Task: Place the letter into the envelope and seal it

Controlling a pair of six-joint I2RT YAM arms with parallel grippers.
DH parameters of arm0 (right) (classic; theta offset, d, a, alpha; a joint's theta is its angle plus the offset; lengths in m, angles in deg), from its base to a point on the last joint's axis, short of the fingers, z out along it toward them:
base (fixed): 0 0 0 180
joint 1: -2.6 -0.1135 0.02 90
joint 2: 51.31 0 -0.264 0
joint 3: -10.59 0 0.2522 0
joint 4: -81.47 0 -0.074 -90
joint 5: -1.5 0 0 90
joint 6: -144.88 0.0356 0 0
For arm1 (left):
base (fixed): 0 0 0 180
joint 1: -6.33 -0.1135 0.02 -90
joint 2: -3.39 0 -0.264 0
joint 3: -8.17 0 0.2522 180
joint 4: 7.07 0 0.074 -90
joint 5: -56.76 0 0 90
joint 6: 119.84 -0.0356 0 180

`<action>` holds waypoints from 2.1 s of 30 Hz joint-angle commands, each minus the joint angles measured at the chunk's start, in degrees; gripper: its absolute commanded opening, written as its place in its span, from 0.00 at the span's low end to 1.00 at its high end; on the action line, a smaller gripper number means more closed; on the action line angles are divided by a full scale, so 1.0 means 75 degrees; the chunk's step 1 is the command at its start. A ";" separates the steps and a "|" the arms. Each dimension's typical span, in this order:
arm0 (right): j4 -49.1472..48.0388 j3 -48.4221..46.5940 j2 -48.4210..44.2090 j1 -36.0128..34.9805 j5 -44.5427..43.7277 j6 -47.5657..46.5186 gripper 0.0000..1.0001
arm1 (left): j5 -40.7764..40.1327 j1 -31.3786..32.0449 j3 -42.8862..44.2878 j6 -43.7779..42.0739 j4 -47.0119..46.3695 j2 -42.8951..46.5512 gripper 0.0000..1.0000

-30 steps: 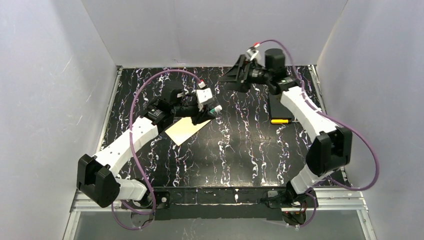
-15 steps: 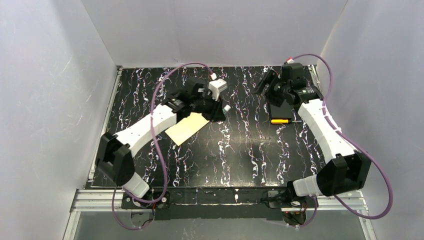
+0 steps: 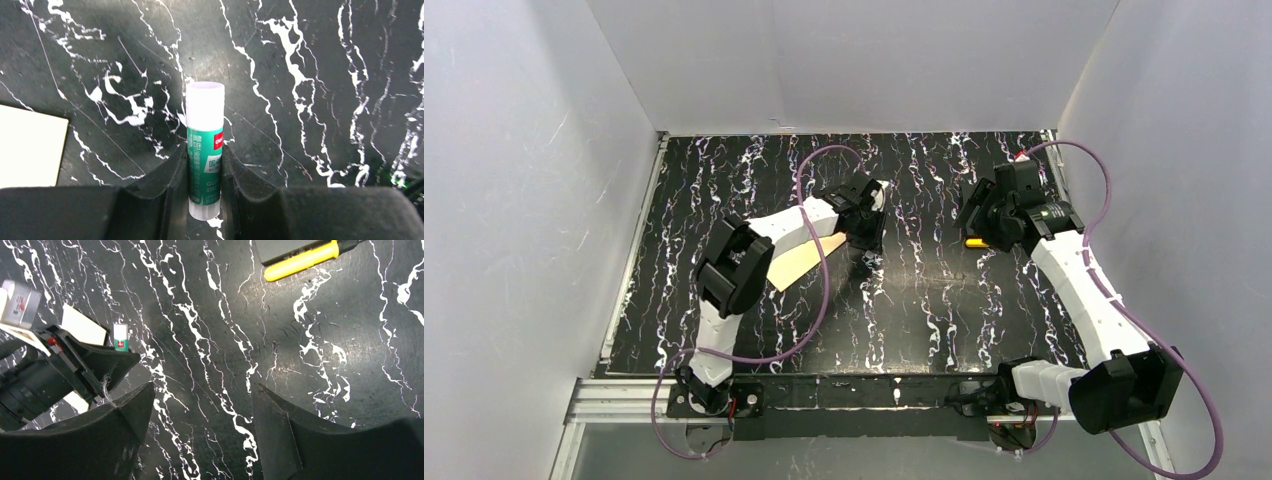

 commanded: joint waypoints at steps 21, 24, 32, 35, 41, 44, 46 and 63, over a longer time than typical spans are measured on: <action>0.0100 0.0156 -0.0273 -0.0024 0.0889 -0.0464 0.81 | -0.0759 0.0327 0.1292 -0.0951 0.1306 -0.0559 0.45; 0.0128 -0.0235 -0.0087 -0.0024 0.0924 -0.0565 0.82 | -0.0858 0.0324 0.1761 -0.0926 0.1904 -0.0280 0.48; 0.0177 -0.1032 -0.0006 -0.0024 0.0859 -0.1250 0.86 | -0.1282 0.0321 0.2129 -0.1044 0.2730 0.1490 0.86; 0.0257 -0.1124 -0.0295 -0.0024 0.0528 -0.1374 0.87 | -0.2150 0.0320 0.1707 -0.0924 0.3023 0.2659 0.98; 0.0414 -0.1493 -0.0988 -0.0024 -0.0300 -0.1381 0.91 | -0.3877 0.0316 0.1418 -0.0791 0.4364 0.5248 0.98; 0.0716 -0.2086 -0.1227 -0.0024 -0.0735 -0.1514 0.95 | -0.4363 0.0324 0.1546 -0.0652 0.5167 0.6617 0.98; 0.0762 -0.2378 -0.1393 -0.0024 -0.0949 -0.1684 0.99 | -0.4750 0.0324 0.1528 -0.0590 0.5512 0.7605 0.98; -0.0049 -0.4287 -0.1927 -0.0023 -0.1902 -0.1734 0.99 | -0.6387 0.0313 0.4093 -0.0999 0.7440 0.9875 0.98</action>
